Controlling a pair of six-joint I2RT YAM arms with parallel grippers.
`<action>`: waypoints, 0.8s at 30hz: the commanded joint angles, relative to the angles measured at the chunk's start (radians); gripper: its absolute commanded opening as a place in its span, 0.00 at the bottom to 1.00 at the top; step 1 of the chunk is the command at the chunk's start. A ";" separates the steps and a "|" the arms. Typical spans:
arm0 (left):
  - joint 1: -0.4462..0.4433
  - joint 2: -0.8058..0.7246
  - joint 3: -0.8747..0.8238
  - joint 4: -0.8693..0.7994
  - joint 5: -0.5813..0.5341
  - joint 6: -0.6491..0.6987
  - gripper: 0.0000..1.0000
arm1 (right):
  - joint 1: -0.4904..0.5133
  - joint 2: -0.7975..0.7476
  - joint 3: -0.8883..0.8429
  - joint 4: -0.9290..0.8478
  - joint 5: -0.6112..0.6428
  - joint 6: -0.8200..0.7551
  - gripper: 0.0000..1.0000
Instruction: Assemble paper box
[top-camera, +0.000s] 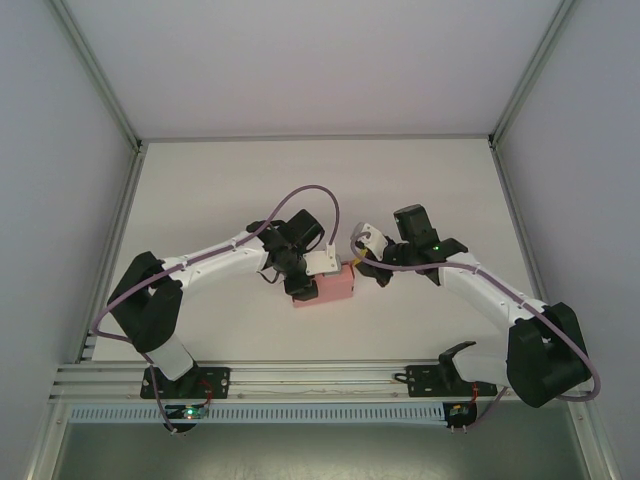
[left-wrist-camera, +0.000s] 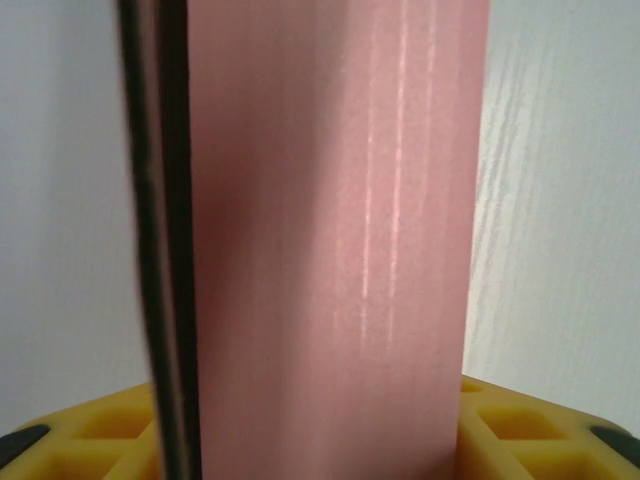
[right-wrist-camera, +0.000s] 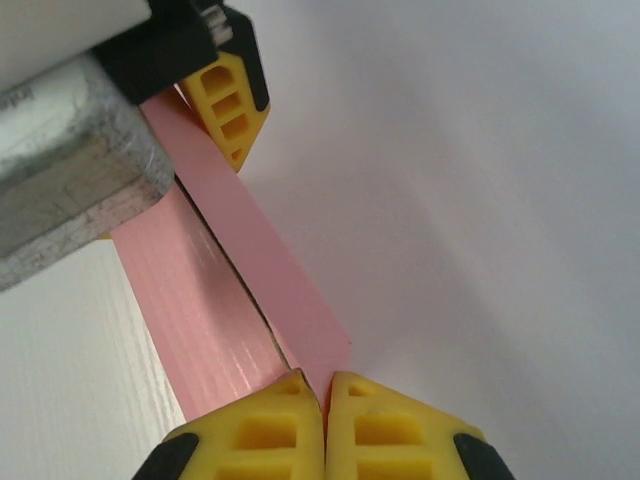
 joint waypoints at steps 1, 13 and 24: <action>-0.024 0.050 0.036 -0.030 -0.100 -0.028 0.50 | 0.029 -0.035 0.029 0.041 -0.075 0.159 0.02; -0.047 0.123 0.077 -0.046 -0.166 -0.012 0.46 | 0.001 -0.032 0.079 0.060 -0.200 0.850 0.00; -0.050 0.131 0.079 -0.059 -0.149 0.006 0.46 | -0.025 0.025 0.136 0.000 -0.298 0.960 0.00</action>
